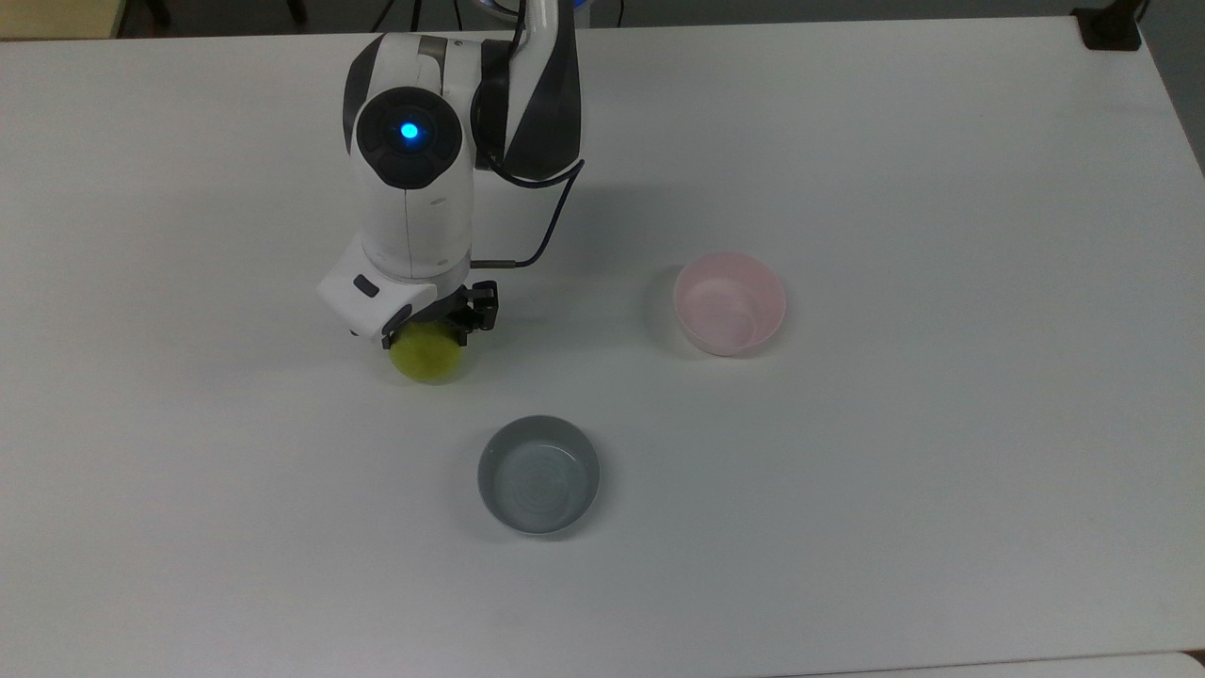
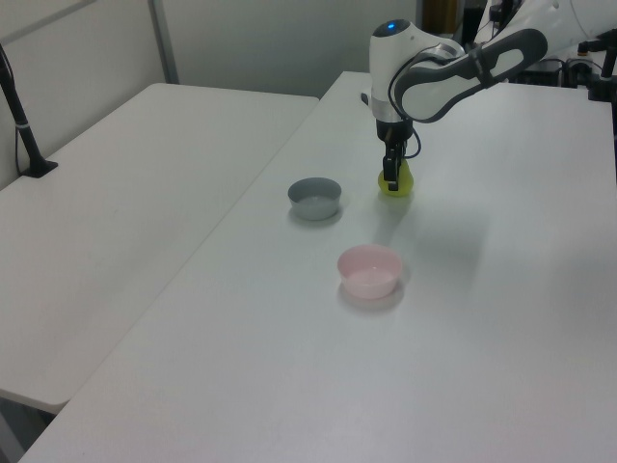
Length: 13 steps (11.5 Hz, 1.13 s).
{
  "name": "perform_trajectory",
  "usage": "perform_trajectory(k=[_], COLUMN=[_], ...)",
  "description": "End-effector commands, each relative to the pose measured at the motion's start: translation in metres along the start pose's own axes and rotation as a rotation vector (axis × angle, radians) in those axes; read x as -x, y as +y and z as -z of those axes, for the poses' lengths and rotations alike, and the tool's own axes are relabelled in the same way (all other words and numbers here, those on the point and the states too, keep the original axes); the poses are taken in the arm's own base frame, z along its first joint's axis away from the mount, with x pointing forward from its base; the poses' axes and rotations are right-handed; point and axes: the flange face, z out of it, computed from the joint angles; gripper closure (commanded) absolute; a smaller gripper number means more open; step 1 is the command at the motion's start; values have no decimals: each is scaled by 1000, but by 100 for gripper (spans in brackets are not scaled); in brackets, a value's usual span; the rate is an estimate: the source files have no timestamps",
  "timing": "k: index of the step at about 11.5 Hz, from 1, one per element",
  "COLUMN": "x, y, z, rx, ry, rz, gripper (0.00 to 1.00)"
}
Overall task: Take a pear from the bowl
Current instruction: 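Open the gripper to release the pear and raise it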
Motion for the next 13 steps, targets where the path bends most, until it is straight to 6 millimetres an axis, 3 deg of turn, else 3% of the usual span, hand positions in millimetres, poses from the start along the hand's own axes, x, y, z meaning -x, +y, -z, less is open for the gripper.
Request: perform_trajectory(k=[1, 2, 4, 7, 10, 13], x=[1, 1, 6, 24, 63, 96], y=[0, 2, 6, 14, 15, 1], z=[0, 2, 31, 110, 200, 251], rx=[-1, -4, -5, -15, -34, -93], ry=[15, 12, 15, 21, 22, 9], rz=[-4, -9, -19, -38, -46, -48], gripper=[23, 0, 0, 0, 0, 0])
